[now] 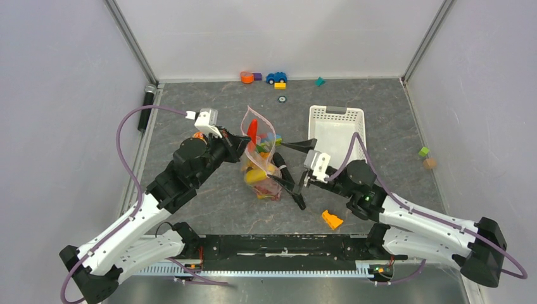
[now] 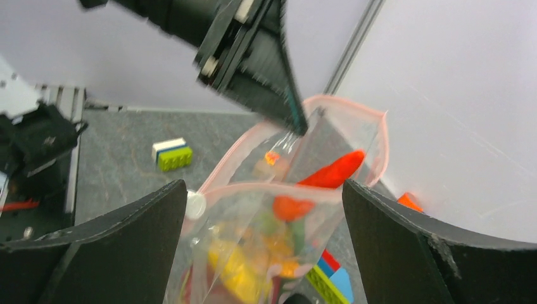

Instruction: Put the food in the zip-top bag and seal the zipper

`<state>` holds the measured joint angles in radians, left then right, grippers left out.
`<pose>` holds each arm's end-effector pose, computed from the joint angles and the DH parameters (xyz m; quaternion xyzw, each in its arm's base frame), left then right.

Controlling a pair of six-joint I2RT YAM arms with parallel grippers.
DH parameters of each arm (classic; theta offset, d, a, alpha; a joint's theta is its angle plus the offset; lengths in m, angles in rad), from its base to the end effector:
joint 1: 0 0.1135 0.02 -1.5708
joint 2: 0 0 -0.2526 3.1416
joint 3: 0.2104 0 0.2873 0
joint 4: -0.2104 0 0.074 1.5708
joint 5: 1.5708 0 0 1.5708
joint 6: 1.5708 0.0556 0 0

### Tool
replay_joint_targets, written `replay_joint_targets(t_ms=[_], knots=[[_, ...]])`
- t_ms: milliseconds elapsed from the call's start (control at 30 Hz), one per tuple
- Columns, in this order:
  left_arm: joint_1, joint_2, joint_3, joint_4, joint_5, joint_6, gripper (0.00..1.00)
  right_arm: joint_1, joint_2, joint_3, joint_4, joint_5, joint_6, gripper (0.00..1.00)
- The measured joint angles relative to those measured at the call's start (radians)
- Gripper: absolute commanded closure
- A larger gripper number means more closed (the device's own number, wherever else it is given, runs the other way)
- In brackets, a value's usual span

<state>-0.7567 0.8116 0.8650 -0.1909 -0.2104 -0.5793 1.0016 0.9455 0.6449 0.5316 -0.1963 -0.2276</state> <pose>0.1902 -0.1636 0.3541 -0.0023 0.7530 -0.3425 0.5619 0.1436 0.2446 0.3219 -0.4191 0.4606 0.3508 0.6995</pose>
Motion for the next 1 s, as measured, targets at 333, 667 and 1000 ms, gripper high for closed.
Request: replay_joint_targets(t_ms=[333, 667, 1000], knots=[[0.000, 0.017, 0.001, 0.003, -0.004, -0.030, 0.98, 0.000, -0.046, -0.171, -0.025, -0.074, -0.059, 0.11], [0.000, 0.022, 0.006, -0.001, -0.019, -0.039, 0.98, 0.000, 0.020, -0.171, 0.103, -0.042, -0.019, 0.63], [0.000, 0.007, 0.018, -0.036, -0.051, -0.039, 0.98, 0.000, 0.051, -0.171, 0.159, 0.056, 0.051, 1.00]])
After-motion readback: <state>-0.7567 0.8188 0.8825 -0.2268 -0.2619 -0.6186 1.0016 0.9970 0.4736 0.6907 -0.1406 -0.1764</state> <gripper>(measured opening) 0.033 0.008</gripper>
